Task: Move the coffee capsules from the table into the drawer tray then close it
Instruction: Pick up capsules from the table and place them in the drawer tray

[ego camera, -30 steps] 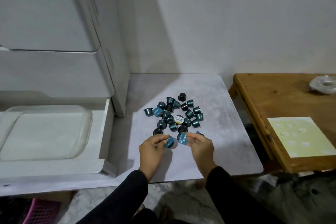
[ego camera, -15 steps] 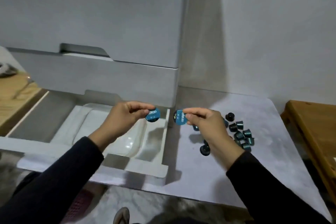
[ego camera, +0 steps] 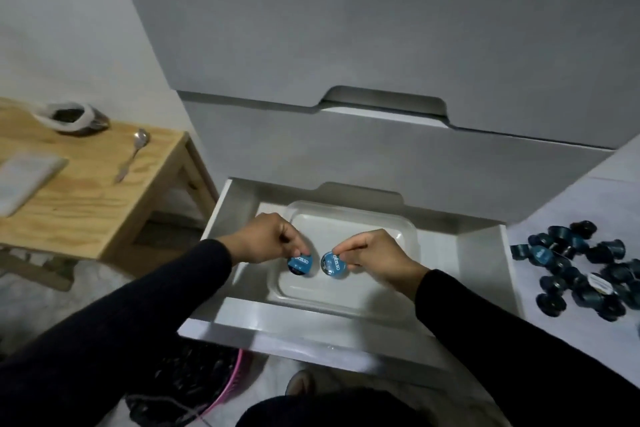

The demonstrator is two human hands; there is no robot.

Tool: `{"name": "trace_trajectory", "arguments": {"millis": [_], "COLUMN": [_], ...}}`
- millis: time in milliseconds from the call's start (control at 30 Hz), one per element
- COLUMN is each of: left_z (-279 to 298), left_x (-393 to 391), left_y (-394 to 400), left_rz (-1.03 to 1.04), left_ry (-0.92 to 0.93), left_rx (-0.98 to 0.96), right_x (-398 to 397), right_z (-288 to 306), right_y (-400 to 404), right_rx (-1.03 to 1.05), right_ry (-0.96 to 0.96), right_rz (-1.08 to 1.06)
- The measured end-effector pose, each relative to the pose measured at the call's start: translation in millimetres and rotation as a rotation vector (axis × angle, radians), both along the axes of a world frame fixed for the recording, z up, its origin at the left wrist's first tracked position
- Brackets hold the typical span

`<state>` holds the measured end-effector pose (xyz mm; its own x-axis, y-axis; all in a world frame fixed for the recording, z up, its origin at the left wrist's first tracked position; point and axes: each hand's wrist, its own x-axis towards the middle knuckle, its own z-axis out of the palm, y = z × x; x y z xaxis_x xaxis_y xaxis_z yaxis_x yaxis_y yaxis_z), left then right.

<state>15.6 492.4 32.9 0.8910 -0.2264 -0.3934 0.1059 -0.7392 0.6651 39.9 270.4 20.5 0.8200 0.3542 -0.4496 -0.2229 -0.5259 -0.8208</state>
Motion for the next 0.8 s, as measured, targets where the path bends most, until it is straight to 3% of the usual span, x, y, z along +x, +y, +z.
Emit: {"name": "trace_trajectory", "arguments": {"millis": [200, 800], "left_z": [-17.2, -20.7], "left_x": [5.9, 16.8], "left_y": [3.6, 7.1], "left_rz": [-0.228, -0.473], "left_ry": [0.019, -0.025], "left_rx": [0.088, 0.202], "right_x": [-3.5, -5.3], "right_z": [-7.9, -12.5], "right_y": [22.5, 40.0], "right_rx": [-0.063, -0.139], "right_ry": [0.042, 0.182], "right_rz": [0.017, 0.077]}}
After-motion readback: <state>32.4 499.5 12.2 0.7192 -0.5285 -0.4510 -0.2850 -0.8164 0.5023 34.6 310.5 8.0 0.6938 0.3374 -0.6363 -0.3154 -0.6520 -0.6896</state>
